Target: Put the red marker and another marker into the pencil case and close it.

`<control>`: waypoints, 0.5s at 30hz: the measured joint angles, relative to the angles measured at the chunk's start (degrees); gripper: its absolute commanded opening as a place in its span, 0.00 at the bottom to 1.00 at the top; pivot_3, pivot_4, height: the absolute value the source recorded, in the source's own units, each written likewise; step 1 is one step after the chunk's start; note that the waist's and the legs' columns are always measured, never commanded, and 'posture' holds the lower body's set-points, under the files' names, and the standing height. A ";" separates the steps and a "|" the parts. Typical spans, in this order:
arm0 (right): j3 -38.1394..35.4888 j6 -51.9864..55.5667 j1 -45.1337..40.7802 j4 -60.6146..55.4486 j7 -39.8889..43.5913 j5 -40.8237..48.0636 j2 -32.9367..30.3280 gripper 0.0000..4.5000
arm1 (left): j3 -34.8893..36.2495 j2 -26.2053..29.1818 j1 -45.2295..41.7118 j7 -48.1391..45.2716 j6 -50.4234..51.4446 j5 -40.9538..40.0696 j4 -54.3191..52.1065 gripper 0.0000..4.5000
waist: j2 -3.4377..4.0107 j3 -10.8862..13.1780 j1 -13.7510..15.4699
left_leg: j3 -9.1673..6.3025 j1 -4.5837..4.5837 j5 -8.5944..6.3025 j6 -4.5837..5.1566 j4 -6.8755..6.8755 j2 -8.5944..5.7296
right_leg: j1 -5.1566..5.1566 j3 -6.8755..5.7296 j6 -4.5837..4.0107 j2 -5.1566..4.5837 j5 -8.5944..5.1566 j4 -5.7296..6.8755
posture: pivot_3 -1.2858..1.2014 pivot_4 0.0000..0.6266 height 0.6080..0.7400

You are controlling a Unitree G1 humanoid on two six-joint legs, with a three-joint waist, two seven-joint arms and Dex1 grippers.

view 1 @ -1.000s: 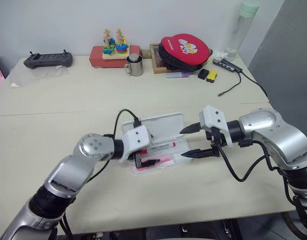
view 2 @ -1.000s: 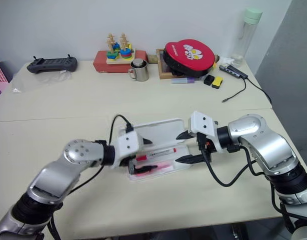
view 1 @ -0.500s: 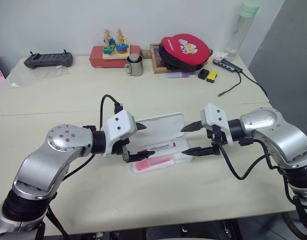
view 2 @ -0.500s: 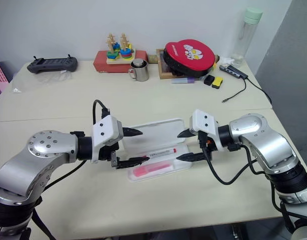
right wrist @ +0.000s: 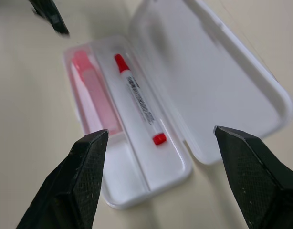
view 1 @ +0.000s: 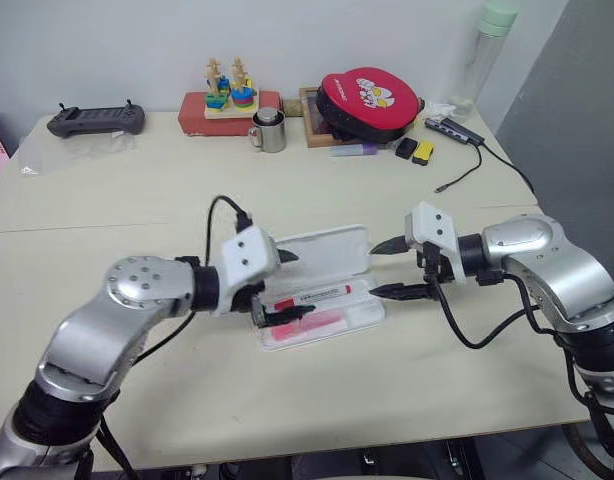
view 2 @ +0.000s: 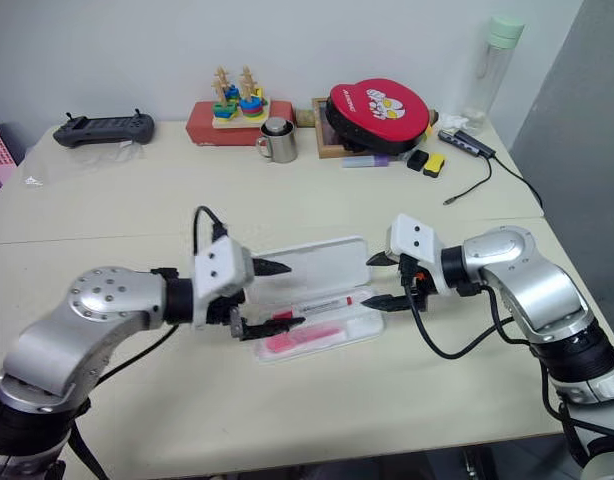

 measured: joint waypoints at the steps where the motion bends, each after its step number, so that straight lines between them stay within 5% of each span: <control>1: -0.03 -0.52 -0.29 1.61 -0.37 -1.00 0.07 0.83 | 2.77 1.44 0.01 -0.48 1.20 -1.75 0.01 0.99 | 0.00 0.00 -0.03 | 0.01 0.01 0.00 0.00 -0.02 0.00 | 0.00 0.01 0.00 0.00 0.00 -0.01 | 0.52 0.24 1.00; 15: -0.37 -13.11 -7.13 25.94 -3.84 -10.55 3.34 0.83 | 5.57 7.51 -13.11 3.52 7.06 -7.13 -2.57 0.99 | -0.04 0.02 -0.06 | 0.04 0.01 0.00 -0.01 -0.04 -0.02 | 0.00 0.03 -0.09 -0.01 0.09 -0.03 | 0.52 0.24 1.00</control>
